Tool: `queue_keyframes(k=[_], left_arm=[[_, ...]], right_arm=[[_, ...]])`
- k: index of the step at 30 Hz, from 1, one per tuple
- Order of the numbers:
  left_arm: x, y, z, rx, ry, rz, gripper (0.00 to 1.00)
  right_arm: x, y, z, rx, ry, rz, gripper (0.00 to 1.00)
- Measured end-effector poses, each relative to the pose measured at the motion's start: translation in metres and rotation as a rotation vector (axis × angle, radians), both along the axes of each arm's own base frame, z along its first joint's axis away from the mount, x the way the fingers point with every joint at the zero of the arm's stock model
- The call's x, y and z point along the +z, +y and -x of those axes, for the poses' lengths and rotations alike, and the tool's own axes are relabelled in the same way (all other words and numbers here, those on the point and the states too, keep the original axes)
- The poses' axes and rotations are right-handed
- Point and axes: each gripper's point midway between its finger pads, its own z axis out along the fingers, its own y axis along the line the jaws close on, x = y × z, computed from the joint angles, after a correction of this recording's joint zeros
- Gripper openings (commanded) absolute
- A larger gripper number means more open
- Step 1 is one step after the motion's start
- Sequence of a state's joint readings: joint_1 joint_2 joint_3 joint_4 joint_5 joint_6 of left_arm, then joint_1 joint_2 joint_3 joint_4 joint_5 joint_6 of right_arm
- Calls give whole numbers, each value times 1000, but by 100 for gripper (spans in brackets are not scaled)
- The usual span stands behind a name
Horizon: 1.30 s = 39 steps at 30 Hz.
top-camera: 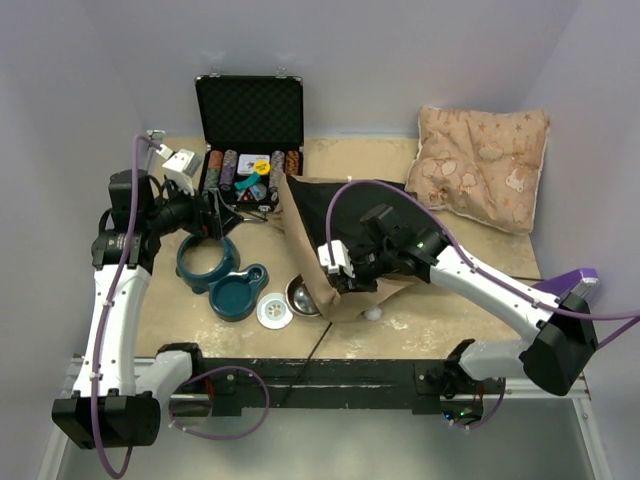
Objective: Set up the pet tent
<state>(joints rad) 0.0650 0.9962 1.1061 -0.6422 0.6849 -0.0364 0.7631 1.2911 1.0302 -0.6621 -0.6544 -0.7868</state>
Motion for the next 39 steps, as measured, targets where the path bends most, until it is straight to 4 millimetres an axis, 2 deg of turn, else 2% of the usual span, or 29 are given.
queue_keyframes(k=[3, 5, 9, 12, 14, 17, 21, 25, 29, 34, 39], left_arm=[[1, -1, -1, 9, -2, 21, 99], [4, -2, -2, 10, -14, 34, 100], [10, -3, -6, 12, -45, 42, 100], [17, -3, -11, 7, -84, 41, 100], [22, -3, -14, 6, -109, 40, 100], [41, -6, -17, -18, -189, 44, 97], [81, -26, 2, -170, -377, 84, 91], [117, -49, 45, -346, -593, 148, 88], [137, -61, 82, -457, -743, 225, 86], [166, -70, 98, -528, -827, 291, 76], [198, -93, 121, -663, -896, 360, 66]], right_arm=[[5, 1, -2, -50, 38, -8, 0], [20, 3, -11, -97, 47, -34, 0], [86, -3, -58, -233, 7, -170, 0], [157, -13, -102, -306, -91, -288, 0], [177, -25, -117, -348, -122, -321, 0], [206, -40, -130, -397, -142, -374, 0], [237, -54, -151, -463, -127, -445, 0], [253, -62, -172, -506, -88, -500, 0], [260, -63, -180, -515, -40, -525, 0], [266, -63, -177, -512, -7, -540, 0], [275, -64, -175, -513, -6, -553, 0]])
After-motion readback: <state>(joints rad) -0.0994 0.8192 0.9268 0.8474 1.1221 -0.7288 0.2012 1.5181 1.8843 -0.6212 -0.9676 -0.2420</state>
